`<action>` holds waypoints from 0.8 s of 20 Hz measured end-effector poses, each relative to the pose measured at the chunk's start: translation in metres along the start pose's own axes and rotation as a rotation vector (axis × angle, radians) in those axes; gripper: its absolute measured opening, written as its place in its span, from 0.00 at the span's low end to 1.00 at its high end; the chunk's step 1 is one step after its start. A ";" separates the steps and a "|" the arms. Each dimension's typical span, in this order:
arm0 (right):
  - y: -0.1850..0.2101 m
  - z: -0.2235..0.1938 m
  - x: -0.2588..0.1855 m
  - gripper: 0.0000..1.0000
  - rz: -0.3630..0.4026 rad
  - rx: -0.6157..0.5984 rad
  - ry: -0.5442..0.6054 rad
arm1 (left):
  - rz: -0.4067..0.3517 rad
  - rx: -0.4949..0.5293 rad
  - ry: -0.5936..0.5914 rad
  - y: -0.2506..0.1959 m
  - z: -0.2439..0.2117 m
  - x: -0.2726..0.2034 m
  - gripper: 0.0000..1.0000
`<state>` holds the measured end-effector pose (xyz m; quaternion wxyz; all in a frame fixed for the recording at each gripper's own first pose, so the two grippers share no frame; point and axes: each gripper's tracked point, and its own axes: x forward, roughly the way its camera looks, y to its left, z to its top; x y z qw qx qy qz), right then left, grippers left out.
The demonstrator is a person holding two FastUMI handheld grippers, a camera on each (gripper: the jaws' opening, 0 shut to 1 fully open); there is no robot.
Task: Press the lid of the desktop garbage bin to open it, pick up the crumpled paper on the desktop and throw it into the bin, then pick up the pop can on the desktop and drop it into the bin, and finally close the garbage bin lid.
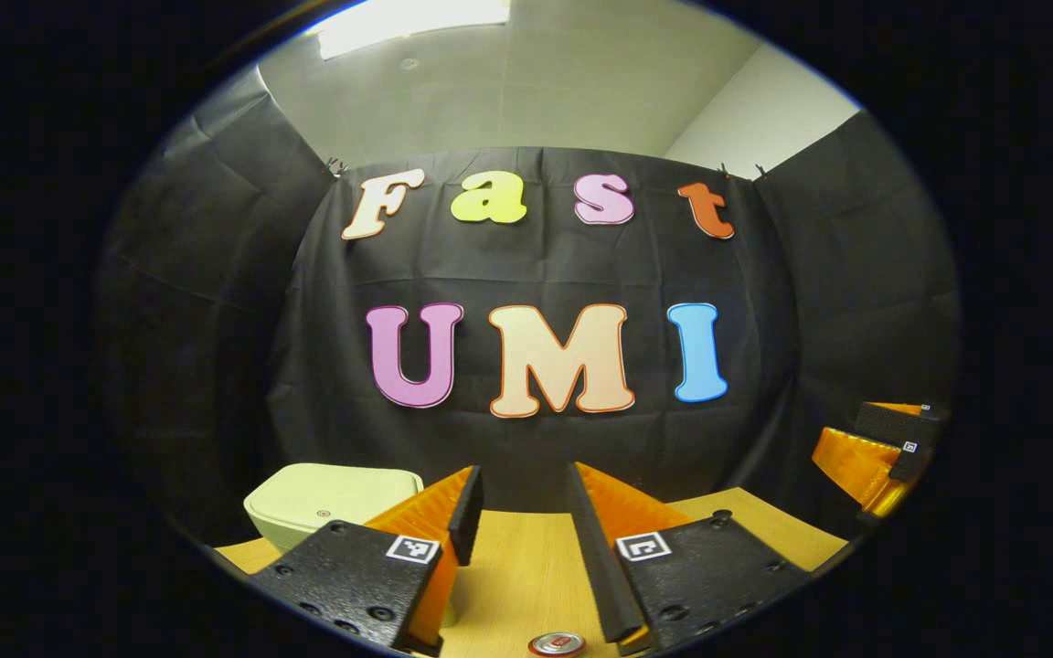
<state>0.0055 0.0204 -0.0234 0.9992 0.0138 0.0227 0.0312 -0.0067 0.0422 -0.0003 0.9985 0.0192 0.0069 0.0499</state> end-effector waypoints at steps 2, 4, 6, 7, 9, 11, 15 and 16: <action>0.004 -0.001 0.002 0.98 0.007 0.000 0.002 | 0.002 -0.001 0.004 0.004 -0.001 -0.001 0.46; 0.009 -0.002 0.004 0.98 0.014 0.004 0.003 | -0.004 -0.004 0.008 0.006 -0.002 -0.001 0.35; 0.013 -0.002 0.005 0.98 0.021 0.005 0.004 | 0.009 0.006 0.003 0.014 -0.001 -0.001 0.24; 0.016 -0.002 0.007 0.98 0.024 0.006 0.004 | 0.018 0.014 -0.002 0.018 0.000 -0.002 0.18; 0.022 -0.004 0.009 0.98 0.032 0.008 0.004 | 0.040 0.026 -0.014 0.027 0.003 -0.004 0.07; 0.029 -0.005 0.010 0.98 0.039 0.009 0.005 | 0.050 0.022 -0.021 0.034 0.002 -0.003 0.00; 0.045 -0.008 0.016 0.98 0.052 0.011 0.010 | 0.062 0.004 0.008 0.052 -0.008 -0.003 0.00; 0.050 -0.010 0.017 0.98 0.055 0.011 0.012 | 0.078 0.006 0.021 0.061 -0.012 -0.003 0.00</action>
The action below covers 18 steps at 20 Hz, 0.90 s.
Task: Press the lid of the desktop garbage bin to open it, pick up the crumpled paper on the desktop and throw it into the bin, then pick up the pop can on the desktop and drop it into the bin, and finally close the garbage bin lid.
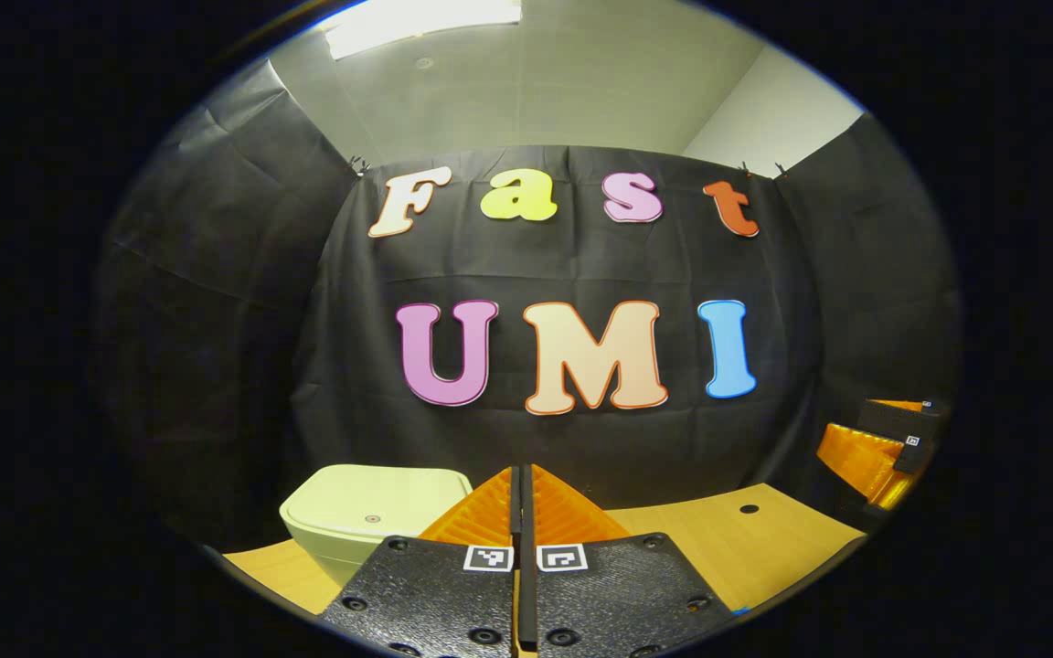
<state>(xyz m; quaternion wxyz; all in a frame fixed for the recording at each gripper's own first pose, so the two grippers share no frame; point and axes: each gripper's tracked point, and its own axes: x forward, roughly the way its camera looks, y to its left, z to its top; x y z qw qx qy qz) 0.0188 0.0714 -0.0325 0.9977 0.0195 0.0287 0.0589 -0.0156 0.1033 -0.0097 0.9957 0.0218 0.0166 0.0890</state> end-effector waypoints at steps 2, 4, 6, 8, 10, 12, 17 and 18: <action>0.010 -0.002 0.002 0.98 0.007 0.000 0.003 | 0.027 -0.008 0.019 0.016 -0.007 0.001 0.00; 0.019 -0.005 0.005 0.98 0.014 -0.004 0.007 | 0.053 -0.010 0.038 0.033 -0.015 0.004 0.00; 0.028 -0.007 0.006 0.98 0.016 -0.009 0.009 | 0.078 0.004 0.047 0.051 -0.021 0.007 0.00; 0.035 -0.011 0.007 0.98 0.014 -0.009 0.018 | 0.100 0.006 0.067 0.069 -0.031 0.011 0.00; 0.041 -0.015 0.008 0.98 0.006 -0.012 0.023 | 0.120 0.005 0.084 0.087 -0.040 0.015 0.00; 0.045 -0.018 0.008 0.98 -0.006 -0.017 0.028 | 0.136 0.008 0.096 0.103 -0.047 0.021 0.00; 0.051 -0.027 0.006 0.98 -0.047 -0.026 0.047 | 0.135 -0.017 0.139 0.124 -0.070 0.035 0.00; 0.052 -0.028 0.005 0.98 -0.054 -0.027 0.052 | 0.128 -0.025 0.152 0.124 -0.076 0.036 0.00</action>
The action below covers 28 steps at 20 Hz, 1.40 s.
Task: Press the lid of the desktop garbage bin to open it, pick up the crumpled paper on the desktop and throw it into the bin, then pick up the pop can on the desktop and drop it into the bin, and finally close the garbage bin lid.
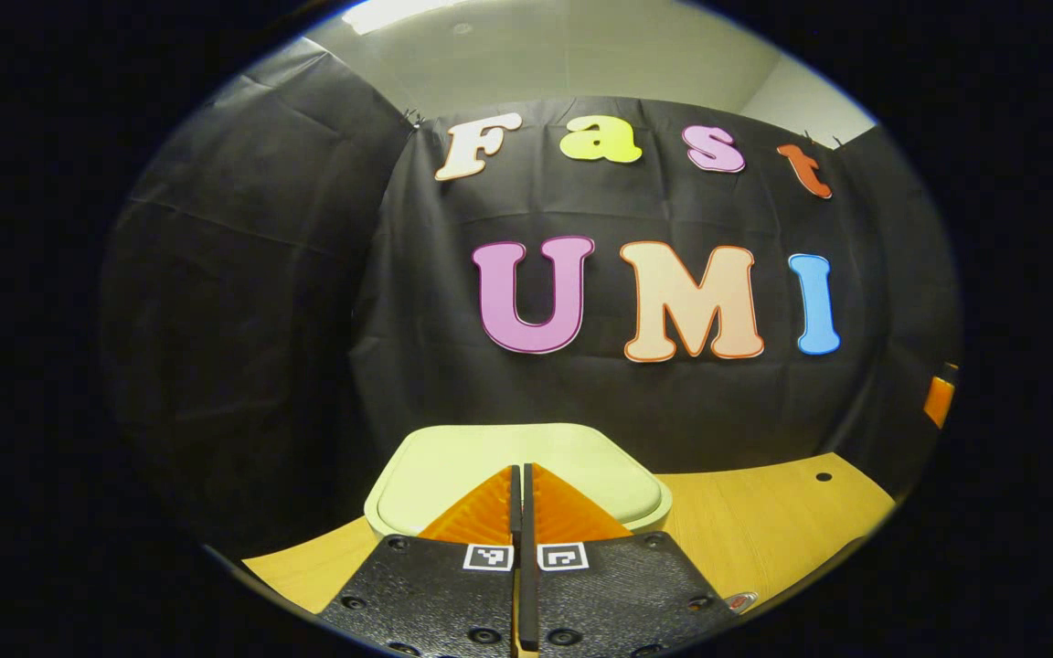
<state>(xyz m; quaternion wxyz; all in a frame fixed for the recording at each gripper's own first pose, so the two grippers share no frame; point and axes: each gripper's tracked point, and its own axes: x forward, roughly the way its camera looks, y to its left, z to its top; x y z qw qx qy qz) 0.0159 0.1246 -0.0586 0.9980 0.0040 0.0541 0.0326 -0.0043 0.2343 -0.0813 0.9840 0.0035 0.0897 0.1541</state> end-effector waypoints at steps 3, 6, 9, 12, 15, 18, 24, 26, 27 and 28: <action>0.002 -0.003 0.001 0.98 -0.015 -0.006 0.013 | -0.017 0.004 -0.011 -0.001 -0.008 0.002 0.00; 0.001 -0.009 0.002 0.98 -0.023 -0.013 0.033 | -0.026 0.028 -0.085 -0.001 -0.008 -0.001 0.00; -0.001 -0.012 0.002 0.99 -0.029 -0.027 0.043 | -0.032 0.065 -0.125 -0.003 -0.010 0.003 0.00; -0.002 -0.009 0.002 0.98 -0.017 -0.032 0.037 | -0.041 0.068 -0.114 -0.003 -0.012 0.002 0.00; -0.008 -0.005 0.003 0.98 -0.009 -0.022 0.029 | -0.053 0.096 -0.120 -0.003 -0.008 -0.001 0.00; -0.019 -0.005 0.004 0.98 0.000 -0.024 0.034 | -0.054 0.153 -0.100 -0.004 -0.007 0.000 0.00; -0.048 -0.004 0.003 0.98 0.008 -0.026 0.034 | -0.020 0.091 -0.062 -0.007 0.002 0.000 0.00; -0.056 -0.007 0.004 0.98 0.013 -0.023 0.042 | -0.004 0.070 -0.076 -0.010 0.009 -0.004 0.00; -0.061 -0.009 0.004 0.98 0.015 -0.016 0.045 | 0.000 0.064 -0.084 -0.013 0.013 -0.005 0.00; -0.065 -0.010 0.005 0.98 0.019 -0.011 0.049 | 0.000 0.057 -0.092 -0.017 0.018 -0.007 0.00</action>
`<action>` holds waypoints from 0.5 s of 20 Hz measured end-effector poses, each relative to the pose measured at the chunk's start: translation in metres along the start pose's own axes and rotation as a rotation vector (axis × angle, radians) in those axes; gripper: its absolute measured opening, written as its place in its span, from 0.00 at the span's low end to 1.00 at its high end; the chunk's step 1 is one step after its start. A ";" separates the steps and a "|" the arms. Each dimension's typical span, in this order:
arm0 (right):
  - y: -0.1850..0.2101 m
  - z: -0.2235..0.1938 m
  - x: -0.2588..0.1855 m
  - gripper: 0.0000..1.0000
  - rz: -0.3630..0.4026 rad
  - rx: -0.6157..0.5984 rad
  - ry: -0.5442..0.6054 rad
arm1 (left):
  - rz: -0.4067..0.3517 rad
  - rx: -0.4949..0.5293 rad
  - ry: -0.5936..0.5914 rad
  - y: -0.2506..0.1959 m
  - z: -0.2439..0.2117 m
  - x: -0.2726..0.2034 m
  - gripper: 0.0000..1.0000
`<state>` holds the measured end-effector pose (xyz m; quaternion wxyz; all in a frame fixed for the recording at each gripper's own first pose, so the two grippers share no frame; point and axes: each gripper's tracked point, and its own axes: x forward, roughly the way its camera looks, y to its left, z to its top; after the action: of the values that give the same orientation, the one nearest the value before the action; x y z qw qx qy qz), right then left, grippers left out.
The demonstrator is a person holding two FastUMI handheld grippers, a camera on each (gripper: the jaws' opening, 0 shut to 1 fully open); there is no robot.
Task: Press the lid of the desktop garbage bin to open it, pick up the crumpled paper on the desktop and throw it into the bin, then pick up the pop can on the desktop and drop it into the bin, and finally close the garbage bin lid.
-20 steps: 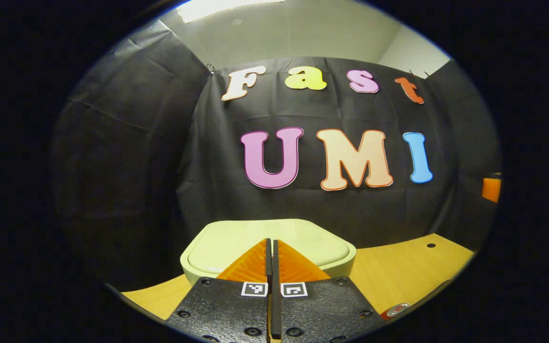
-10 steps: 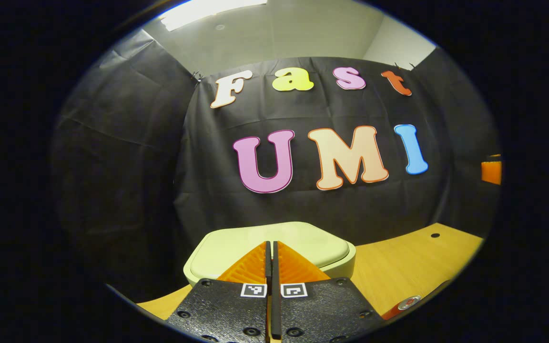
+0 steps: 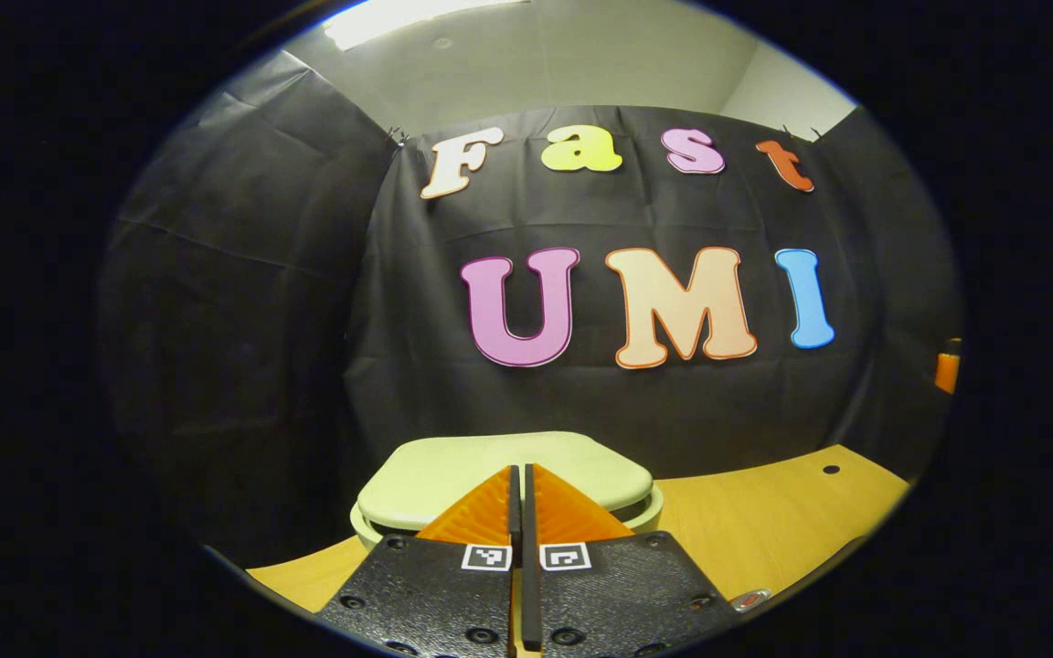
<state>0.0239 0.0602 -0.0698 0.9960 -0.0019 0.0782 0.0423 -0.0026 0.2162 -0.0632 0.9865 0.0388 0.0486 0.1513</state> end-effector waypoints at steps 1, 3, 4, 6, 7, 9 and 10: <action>-0.004 -0.001 0.001 0.98 0.003 0.001 0.003 | -0.004 -0.009 -0.012 -0.005 0.007 -0.002 0.00; -0.010 -0.008 0.001 0.98 0.011 -0.002 0.012 | -0.021 -0.027 -0.038 -0.017 0.022 -0.009 0.00; -0.013 -0.012 0.001 0.98 0.019 -0.005 0.017 | -0.035 -0.039 -0.043 -0.024 0.026 -0.012 0.00; -0.017 -0.023 0.001 0.98 0.037 -0.020 0.032 | -0.056 -0.055 -0.058 -0.036 0.035 -0.021 0.00; -0.020 -0.029 0.001 0.98 0.043 -0.029 0.044 | -0.068 -0.060 -0.067 -0.043 0.040 -0.024 0.00; -0.026 -0.049 -0.001 0.99 0.055 -0.040 0.082 | -0.075 -0.072 -0.078 -0.053 0.047 -0.032 0.29; -0.029 -0.059 -0.002 0.98 0.060 -0.044 0.104 | -0.074 -0.070 -0.087 -0.058 0.048 -0.037 0.47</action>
<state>0.0149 0.0305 -0.1278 0.9886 -0.0234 0.1290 0.0738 -0.0152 0.1471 -0.0183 0.9934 0.0090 0.0020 0.1145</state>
